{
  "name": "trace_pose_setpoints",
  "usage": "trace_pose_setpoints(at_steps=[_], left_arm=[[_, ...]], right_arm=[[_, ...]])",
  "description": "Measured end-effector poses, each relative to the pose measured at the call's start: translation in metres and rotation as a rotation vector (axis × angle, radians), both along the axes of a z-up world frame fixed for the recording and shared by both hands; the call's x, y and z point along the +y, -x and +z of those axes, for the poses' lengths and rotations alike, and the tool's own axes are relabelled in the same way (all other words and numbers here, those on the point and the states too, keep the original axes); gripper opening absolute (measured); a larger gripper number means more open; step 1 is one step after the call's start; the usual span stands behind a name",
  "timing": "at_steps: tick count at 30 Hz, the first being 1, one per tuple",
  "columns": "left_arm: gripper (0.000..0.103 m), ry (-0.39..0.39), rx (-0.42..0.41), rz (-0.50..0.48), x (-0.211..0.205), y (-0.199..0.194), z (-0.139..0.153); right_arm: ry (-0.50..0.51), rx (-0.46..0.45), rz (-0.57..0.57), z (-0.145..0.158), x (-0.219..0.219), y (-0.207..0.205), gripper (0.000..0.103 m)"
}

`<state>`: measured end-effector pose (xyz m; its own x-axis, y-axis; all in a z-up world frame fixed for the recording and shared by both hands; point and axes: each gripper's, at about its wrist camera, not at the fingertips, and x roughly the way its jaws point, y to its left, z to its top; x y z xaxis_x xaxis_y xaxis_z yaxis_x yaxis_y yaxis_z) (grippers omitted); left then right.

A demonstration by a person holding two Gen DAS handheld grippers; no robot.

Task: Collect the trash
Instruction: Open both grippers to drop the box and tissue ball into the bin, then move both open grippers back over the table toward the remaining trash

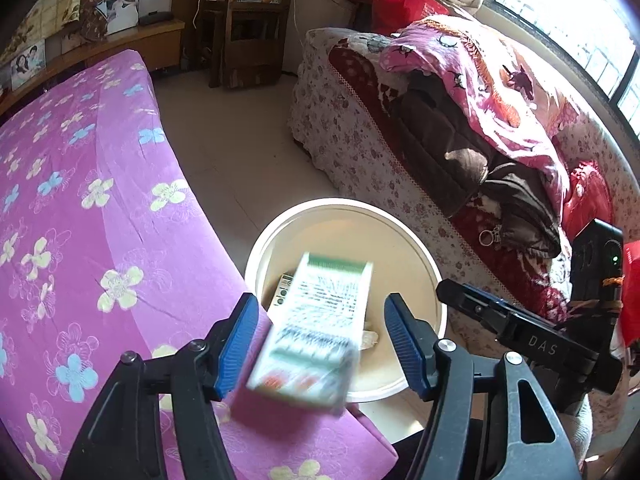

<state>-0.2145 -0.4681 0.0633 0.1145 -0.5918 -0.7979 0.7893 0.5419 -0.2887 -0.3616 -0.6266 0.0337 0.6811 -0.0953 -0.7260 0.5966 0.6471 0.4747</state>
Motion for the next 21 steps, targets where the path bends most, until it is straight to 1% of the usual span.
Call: trace_pose_setpoints(at_steps=[3, 8, 14, 21], left_arm=[[0.068, 0.005, -0.010, 0.003, 0.003, 0.000, 0.003], [0.068, 0.006, -0.024, 0.013, 0.010, -0.002, 0.004], [0.068, -0.013, -0.060, 0.042, 0.026, -0.008, 0.003], [0.068, -0.015, -0.085, 0.098, 0.051, -0.023, 0.005]], right_arm=[[-0.010, -0.007, -0.006, 0.001, 0.001, 0.001, 0.066], [0.005, -0.007, 0.008, 0.006, 0.006, -0.001, 0.066], [0.012, 0.001, 0.032, 0.008, 0.018, -0.009, 0.066], [0.026, 0.012, 0.071, 0.012, 0.037, -0.022, 0.066]])
